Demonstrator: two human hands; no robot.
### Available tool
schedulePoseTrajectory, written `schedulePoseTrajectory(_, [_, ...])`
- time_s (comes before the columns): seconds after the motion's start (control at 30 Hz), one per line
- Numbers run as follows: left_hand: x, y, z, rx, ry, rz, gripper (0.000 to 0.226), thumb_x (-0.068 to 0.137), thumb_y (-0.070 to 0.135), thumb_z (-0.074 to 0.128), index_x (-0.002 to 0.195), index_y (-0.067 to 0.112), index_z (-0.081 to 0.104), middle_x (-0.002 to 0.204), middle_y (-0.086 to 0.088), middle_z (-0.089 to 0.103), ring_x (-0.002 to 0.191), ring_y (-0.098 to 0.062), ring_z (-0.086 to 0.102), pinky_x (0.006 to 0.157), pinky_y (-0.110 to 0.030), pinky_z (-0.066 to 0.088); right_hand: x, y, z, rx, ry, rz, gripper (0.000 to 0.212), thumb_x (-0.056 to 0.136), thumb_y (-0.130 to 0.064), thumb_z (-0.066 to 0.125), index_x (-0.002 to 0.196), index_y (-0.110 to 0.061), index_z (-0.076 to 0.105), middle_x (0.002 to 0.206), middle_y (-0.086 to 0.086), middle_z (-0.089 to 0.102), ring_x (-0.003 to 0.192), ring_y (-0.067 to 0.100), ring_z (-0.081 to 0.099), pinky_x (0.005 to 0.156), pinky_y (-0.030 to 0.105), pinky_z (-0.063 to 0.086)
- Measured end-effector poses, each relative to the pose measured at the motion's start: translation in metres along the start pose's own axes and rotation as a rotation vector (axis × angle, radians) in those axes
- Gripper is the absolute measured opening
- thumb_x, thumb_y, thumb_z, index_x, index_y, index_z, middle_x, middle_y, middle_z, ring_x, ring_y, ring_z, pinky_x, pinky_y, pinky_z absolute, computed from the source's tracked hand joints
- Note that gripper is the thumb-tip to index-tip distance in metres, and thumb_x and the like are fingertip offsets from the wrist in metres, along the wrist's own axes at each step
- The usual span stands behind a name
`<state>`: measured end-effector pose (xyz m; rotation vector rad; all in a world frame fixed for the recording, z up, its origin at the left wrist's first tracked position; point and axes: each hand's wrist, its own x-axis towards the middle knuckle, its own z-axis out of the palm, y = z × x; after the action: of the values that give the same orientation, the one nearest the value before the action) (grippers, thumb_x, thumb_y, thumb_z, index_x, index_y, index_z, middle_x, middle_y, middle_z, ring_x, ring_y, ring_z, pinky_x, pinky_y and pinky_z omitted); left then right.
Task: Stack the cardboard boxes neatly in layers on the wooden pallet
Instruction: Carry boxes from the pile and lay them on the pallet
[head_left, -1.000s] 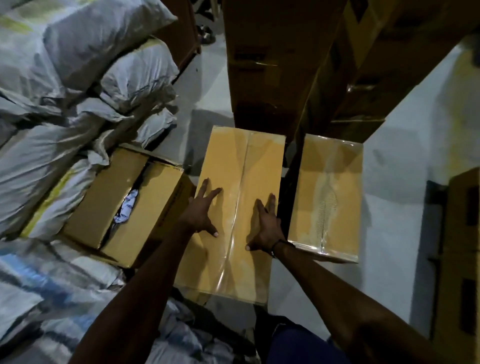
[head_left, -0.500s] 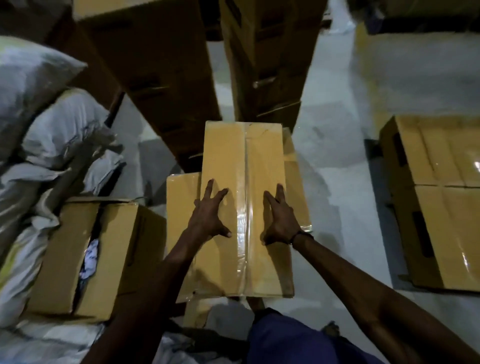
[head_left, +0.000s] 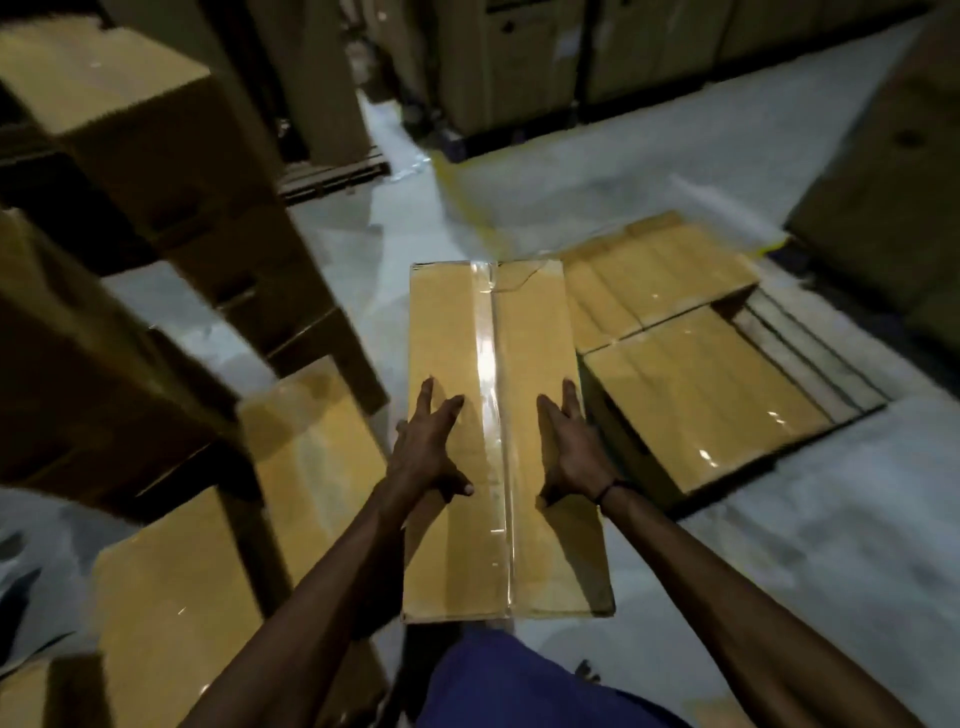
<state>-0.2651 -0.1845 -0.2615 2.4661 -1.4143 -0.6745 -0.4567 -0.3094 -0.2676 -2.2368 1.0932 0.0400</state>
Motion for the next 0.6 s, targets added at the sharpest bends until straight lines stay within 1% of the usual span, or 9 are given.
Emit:
schedulePoseTrajectory(0.07, [0.023,0.062,0.015,0.023,-0.026,0.106,0.146,0.042,0.046,0.102,0.162,0.025,0.022,0.17,-0.007,-0.016,0.151,-0.044,0.022,0.12,-0.065,0.022,-0.013,0.053,-0.035,0.024,0.057,0.069,0.154,0.046,-0.022,0.105,0.165,-0.022,0.008,0.166,0.003,-0.03,0.157,0.029,0.007,0.124,0.041,0.026])
schedulePoseTrajectory(0.13, [0.044,0.117,0.029,0.027,-0.052,0.179,0.145,0.042,0.044,0.103,0.162,0.025,0.024,0.171,-0.007,-0.016,0.152,-0.044,0.02,0.12,-0.063,0.02,-0.027,0.1,-0.067,0.07,0.107,0.132,0.154,0.045,-0.02,0.105,0.165,-0.024,0.008,0.166,0.0,-0.031,0.156,0.032,0.011,0.124,0.044,0.028])
schedulePoseTrajectory(0.2, [0.063,0.175,0.044,0.038,-0.074,0.259,0.146,0.039,0.044,0.104,0.161,0.027,0.025,0.171,-0.005,-0.016,0.15,-0.045,0.022,0.118,-0.061,0.025,-0.042,0.147,-0.097,0.098,0.169,0.19,0.155,0.044,-0.018,0.105,0.165,-0.024,0.008,0.166,-0.001,-0.031,0.156,0.032,0.011,0.123,0.05,0.028])
schedulePoseTrajectory(0.3, [0.089,0.253,0.067,0.053,-0.102,0.379,0.144,0.04,0.042,0.104,0.161,0.026,0.027,0.171,-0.005,-0.016,0.152,-0.041,0.02,0.117,-0.057,0.03,-0.063,0.208,-0.138,0.105,0.235,0.273,0.157,0.042,-0.02,0.106,0.165,-0.024,0.007,0.166,0.0,-0.03,0.157,0.031,0.007,0.122,0.053,0.027])
schedulePoseTrajectory(0.33, [0.098,0.279,0.075,0.052,-0.113,0.417,0.143,0.04,0.041,0.104,0.161,0.025,0.027,0.171,-0.006,-0.016,0.153,-0.041,0.02,0.117,-0.056,0.032,-0.069,0.228,-0.152,0.108,0.265,0.297,0.158,0.041,-0.021,0.106,0.165,-0.024,0.007,0.166,0.0,-0.03,0.157,0.032,0.007,0.122,0.052,0.028])
schedulePoseTrajectory(0.4, [0.117,0.327,0.092,0.062,-0.153,0.474,0.147,0.035,0.044,0.104,0.16,0.029,0.027,0.17,-0.002,-0.019,0.152,-0.045,0.021,0.116,-0.06,0.035,-0.082,0.266,-0.176,0.102,0.314,0.323,0.155,0.043,-0.02,0.105,0.164,-0.021,0.009,0.167,0.002,-0.028,0.157,0.031,0.008,0.123,0.047,0.029])
schedulePoseTrajectory(0.47, [0.136,0.372,0.109,0.067,-0.182,0.507,0.15,0.032,0.046,0.104,0.159,0.033,0.026,0.17,0.001,-0.021,0.15,-0.05,0.021,0.117,-0.063,0.032,-0.092,0.303,-0.2,0.108,0.345,0.37,0.156,0.042,-0.022,0.105,0.164,-0.019,0.008,0.167,0.005,-0.026,0.157,0.031,0.007,0.122,0.041,0.027])
schedulePoseTrajectory(0.53, [0.149,0.404,0.12,0.068,-0.189,0.545,0.149,0.032,0.046,0.104,0.159,0.032,0.026,0.17,-0.001,-0.018,0.149,-0.051,0.023,0.117,-0.063,0.03,-0.095,0.329,-0.22,0.088,0.34,0.391,0.162,0.038,-0.028,0.106,0.164,-0.02,0.005,0.167,0.005,-0.027,0.157,0.032,0.006,0.124,0.047,0.026])
schedulePoseTrajectory(0.6, [0.164,0.45,0.133,0.06,-0.197,0.607,0.149,0.032,0.048,0.103,0.159,0.03,0.027,0.17,-0.005,-0.016,0.148,-0.051,0.025,0.116,-0.063,0.032,-0.097,0.368,-0.247,0.079,0.352,0.444,0.164,0.037,-0.03,0.107,0.164,-0.021,0.004,0.167,0.004,-0.028,0.157,0.032,0.005,0.123,0.053,0.025])
